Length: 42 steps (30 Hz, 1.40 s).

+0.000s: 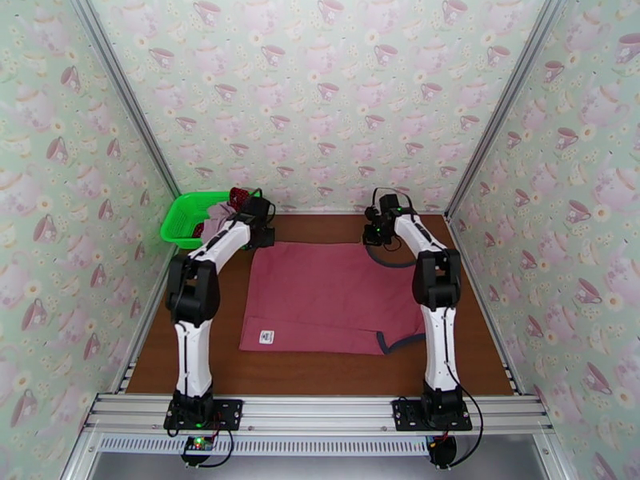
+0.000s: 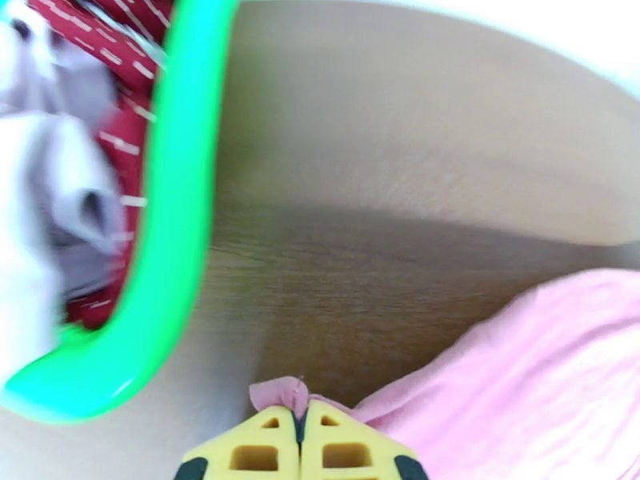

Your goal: Fold and stack the mixed laundry pile

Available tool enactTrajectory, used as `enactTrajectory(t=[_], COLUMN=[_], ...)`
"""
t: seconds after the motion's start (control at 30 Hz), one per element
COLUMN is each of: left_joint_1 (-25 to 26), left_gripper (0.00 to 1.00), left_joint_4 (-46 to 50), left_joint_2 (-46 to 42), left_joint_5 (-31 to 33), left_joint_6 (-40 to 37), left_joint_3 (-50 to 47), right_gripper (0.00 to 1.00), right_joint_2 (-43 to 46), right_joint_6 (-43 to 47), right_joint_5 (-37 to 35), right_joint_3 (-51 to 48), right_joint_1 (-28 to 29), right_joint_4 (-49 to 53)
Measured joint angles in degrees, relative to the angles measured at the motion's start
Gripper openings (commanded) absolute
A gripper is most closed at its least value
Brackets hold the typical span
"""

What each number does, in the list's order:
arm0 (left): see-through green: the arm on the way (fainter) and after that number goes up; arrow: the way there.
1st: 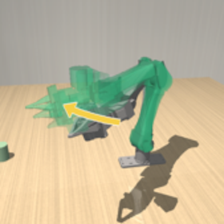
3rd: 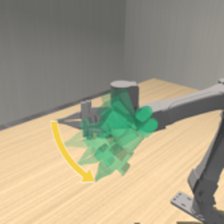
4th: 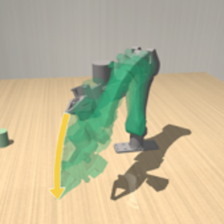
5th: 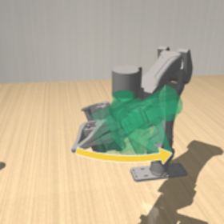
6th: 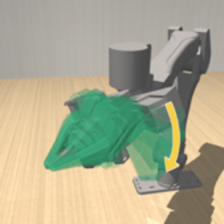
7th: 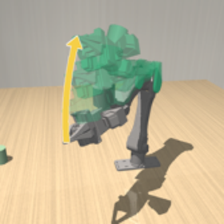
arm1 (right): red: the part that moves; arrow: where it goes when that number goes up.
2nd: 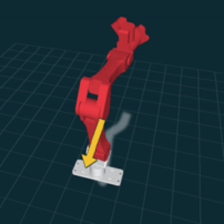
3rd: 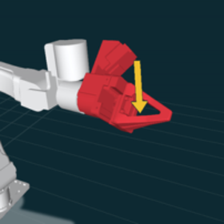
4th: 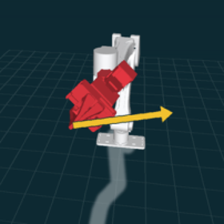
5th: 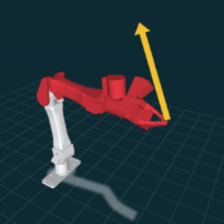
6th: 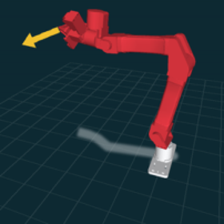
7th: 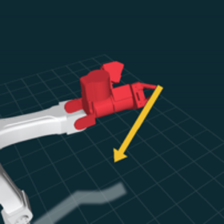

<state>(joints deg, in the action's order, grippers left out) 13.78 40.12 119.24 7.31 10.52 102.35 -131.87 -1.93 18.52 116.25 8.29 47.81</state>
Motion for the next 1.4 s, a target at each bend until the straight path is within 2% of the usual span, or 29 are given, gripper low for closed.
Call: enactTrajectory(t=[0.7,0.73,0.77,0.8,0.87,0.9,0.97,1.03,1.23,1.3,1.4], left_joint_1=[-0.11,-0.11,-0.11,-0.09,0.07,0.20,0.85,1.62,5.99,6.40,6.03], left_gripper=[0.00,0.00,0.02,0.11,0.39,0.46,0.55,0.58,0.49,0.39,0.06], left_joint_4=[-11.74,-12.35,-13.03,-13.51,-14.45,-14.82,-15.61,-15.91,-13.97,-13.79,-12.81], left_joint_2=[-18.08,-18.86,-19.47,-19.82,-20.15,-20.22,-20.68,-21.70,-29.57,-31.78,-31.34], left_joint_5=[0.48,0.55,0.61,0.61,0.66,0.74,1.03,1.44,4.13,4.68,5.35], left_joint_6=[4.13,4.55,5.05,5.64,6.64,7.15,8.74,9.70,11.61,11.89,11.82], left_joint_3=[-31.41,-32.63,-33.86,-34.86,-36.94,-37.90,-40.59,-43.01,-46.84,-46.75,-43.91], right_gripper=[0.00,0.03,0.07,0.10,0.18,0.21,0.25,0.28,0.28,0.25,0.17], right_joint_2=[24.83,25.51,26.01,26.29,26.71,26.95,28.04,29.90,40.81,43.06,41.88], right_joint_6=[-7.02,-7.54,-8.00,-8.41,-9.25,-9.62,-10.25,-10.49,-11.28,-11.65,-12.92], right_joint_5=[1.86,1.84,1.84,1.81,1.62,1.49,0.96,-0.07,-3.41,-3.48,-2.51], right_joint_3=[-45.99,-47.32,-48.39,-49.24,-50.84,-51.58,-53.42,-55.04,-58.14,-58.07,-56.06], right_joint_1=[0.28,0.39,0.46,0.50,0.66,0.70,0.70,0.70,0.70,0.70,0.81], right_joint_4=[-24.63,-25.44,-26.16,-26.75,-27.78,-28.09,-28.24,-27.87,-24.70,-24.55,-23.91])
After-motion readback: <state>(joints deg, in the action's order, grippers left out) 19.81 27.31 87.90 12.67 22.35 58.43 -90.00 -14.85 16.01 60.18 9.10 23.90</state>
